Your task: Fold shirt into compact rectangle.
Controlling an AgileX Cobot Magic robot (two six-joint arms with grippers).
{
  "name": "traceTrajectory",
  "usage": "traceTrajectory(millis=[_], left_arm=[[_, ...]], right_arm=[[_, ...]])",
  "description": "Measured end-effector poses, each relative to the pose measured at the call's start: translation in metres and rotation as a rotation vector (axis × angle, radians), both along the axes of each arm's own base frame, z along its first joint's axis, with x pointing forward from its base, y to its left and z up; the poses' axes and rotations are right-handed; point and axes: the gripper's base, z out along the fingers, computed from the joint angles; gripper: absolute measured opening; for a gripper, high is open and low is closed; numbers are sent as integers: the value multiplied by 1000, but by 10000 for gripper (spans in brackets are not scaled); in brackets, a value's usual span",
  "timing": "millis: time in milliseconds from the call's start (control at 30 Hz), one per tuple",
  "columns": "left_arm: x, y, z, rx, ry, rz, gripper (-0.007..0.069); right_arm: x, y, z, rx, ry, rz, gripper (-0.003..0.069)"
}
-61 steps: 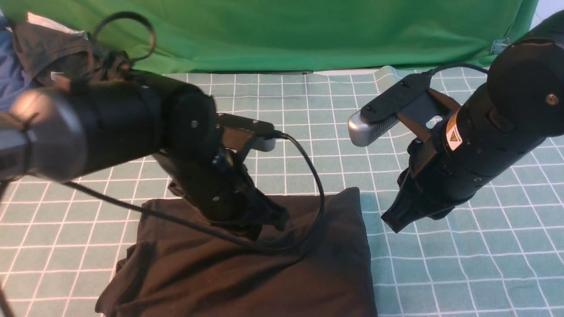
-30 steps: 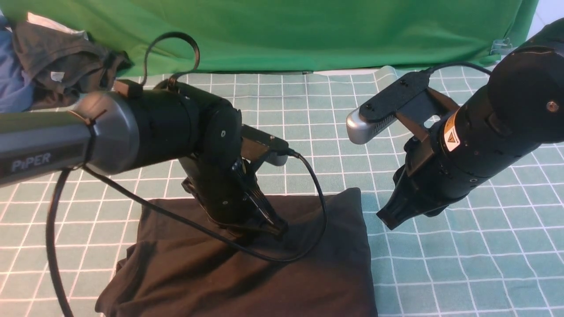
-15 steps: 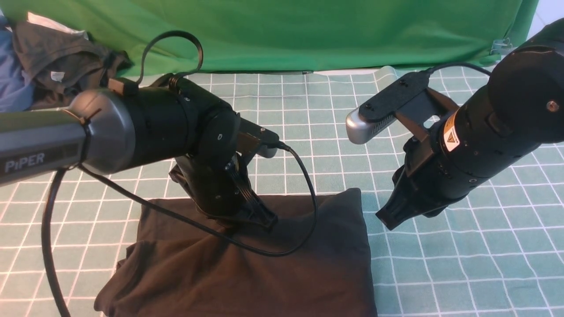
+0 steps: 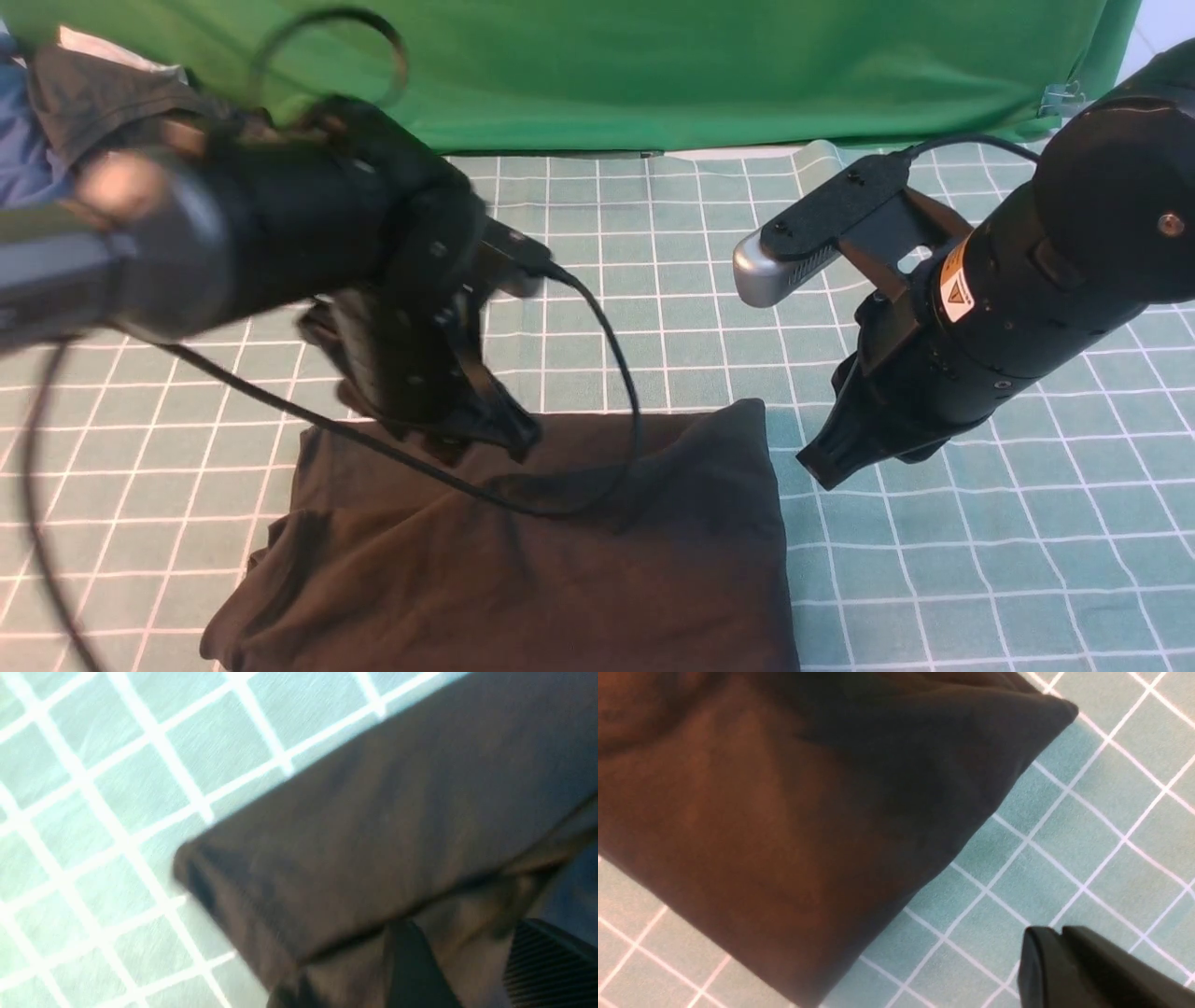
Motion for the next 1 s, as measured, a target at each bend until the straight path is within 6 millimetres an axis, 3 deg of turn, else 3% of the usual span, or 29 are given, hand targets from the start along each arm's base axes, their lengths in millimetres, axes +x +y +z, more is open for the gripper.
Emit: traceTrajectory(millis=[100,233,367,533,733,900,1000], left_arm=[[-17,21,20,-103,-65,93,113],[-47,44,19,-242,-86,205,20],[-71,51,-9,-319,-27,274,11],[-87,52,-45,-312,114,338,11],[-97,55,-58,-304,159,363,11],[-98,56,-60,-302,161,366,11],[-98,55,-60,-304,162,364,11]], right_arm=[[-2,0,-1,-2,22,-2,39],[-6,5,0,66,70,-9,39],[-13,16,-5,181,130,4,39],[-28,34,-35,147,212,57,39],[-45,53,-78,35,311,128,39],[-47,48,-104,-48,343,125,39],[-47,45,-108,-77,345,132,39]])
